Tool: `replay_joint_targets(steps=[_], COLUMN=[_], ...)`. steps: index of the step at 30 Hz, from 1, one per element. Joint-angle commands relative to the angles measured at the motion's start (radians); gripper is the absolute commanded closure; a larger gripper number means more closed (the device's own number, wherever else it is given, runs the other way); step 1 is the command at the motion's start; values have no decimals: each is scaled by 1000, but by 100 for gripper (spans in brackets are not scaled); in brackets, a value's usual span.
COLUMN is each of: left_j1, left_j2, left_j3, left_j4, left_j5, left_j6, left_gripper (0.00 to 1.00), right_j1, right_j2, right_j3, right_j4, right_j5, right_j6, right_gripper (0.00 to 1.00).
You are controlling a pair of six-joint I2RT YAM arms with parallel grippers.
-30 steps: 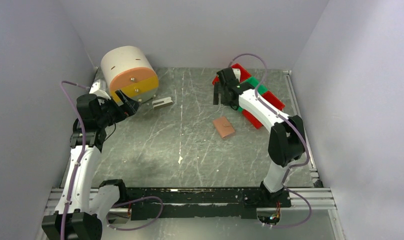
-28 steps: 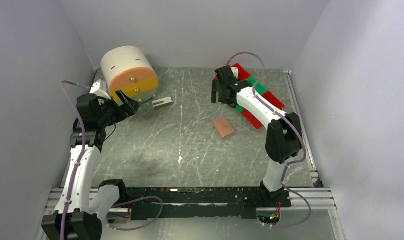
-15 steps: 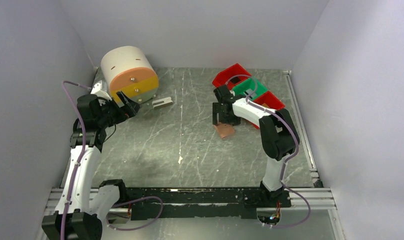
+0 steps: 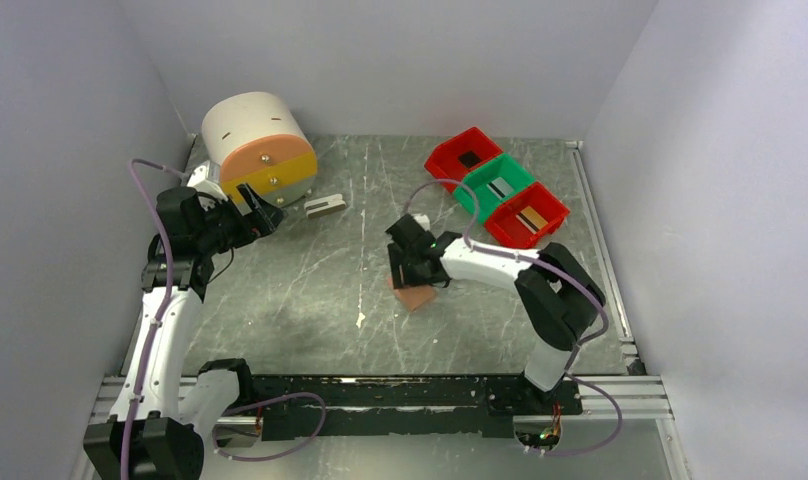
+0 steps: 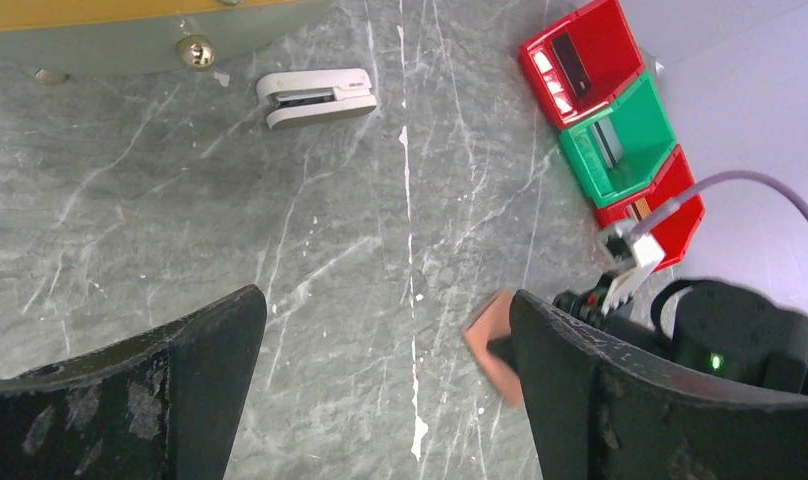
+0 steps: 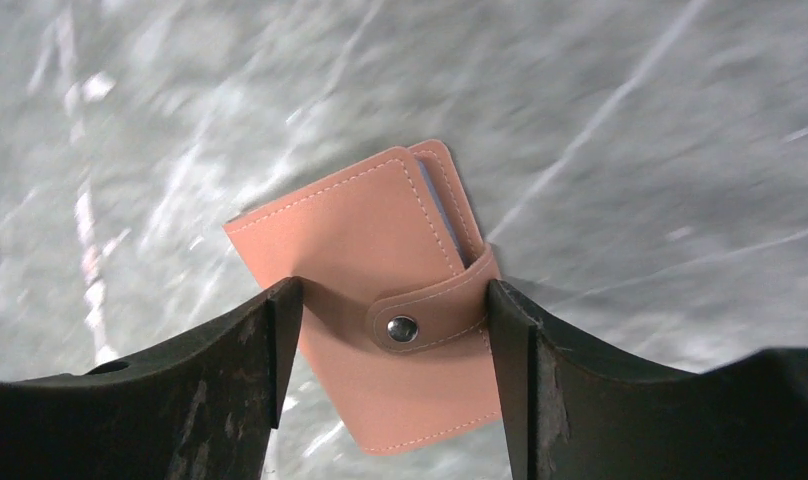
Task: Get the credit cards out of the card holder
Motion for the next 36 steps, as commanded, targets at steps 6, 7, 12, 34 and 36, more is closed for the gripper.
replay_joint_targets(steps=[6, 7, 12, 34, 36], left_j1=[9, 9, 9, -13, -12], left_j2=[6, 7, 26, 70, 78], left_j3=[-21, -25, -46, -173, -161], left_j4=[19, 20, 28, 71, 64], left_j5=[82, 90, 155, 298, 299], left_j6=[13, 11, 20, 4, 11], left_gripper=[4, 4, 5, 12, 12], right_j1=[210, 210, 200, 237, 237], right_j2=[-150, -166, -145, -131, -150], right_j3=[-150, -141, -51, -163, -142], right_j4=[78, 90, -29, 164, 153], right_j5=[-250, -265, -87, -365, -360], right_j6=[288, 279, 213, 261, 250], right_gripper=[31, 30, 25, 34, 33])
